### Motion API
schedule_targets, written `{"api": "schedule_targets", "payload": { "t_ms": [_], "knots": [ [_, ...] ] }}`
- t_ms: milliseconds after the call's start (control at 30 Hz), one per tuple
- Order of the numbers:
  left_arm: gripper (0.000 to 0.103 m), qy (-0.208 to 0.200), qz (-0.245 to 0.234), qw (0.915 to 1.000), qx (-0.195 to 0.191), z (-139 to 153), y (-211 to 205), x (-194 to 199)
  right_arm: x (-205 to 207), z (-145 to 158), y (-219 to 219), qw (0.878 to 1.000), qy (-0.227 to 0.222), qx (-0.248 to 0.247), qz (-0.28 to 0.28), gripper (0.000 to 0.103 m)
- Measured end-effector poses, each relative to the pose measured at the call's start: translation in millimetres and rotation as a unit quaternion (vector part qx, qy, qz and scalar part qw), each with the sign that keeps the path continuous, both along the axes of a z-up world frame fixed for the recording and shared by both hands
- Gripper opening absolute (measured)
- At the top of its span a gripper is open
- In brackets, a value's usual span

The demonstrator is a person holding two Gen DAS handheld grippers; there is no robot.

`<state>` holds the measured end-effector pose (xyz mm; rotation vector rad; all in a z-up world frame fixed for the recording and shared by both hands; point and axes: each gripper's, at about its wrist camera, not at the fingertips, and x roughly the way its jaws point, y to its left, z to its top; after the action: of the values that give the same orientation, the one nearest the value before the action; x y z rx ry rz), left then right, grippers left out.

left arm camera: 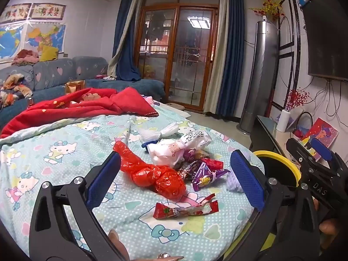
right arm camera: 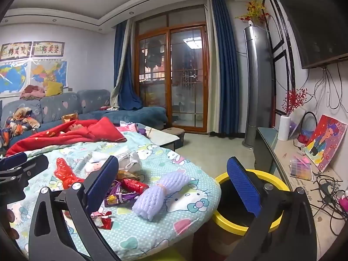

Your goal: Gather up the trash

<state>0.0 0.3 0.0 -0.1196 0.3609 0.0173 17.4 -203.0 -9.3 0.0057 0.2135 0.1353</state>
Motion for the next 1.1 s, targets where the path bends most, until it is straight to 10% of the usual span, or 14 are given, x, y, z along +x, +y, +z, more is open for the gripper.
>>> {"api": "schedule_targets", "payload": {
  "t_ms": [1100],
  "knots": [
    [0.093, 0.002, -0.002, 1.0000, -0.002, -1, -1, 1, 8, -8, 2, 1.000, 0.018, -0.002, 0.001, 0.097]
  ]
}}
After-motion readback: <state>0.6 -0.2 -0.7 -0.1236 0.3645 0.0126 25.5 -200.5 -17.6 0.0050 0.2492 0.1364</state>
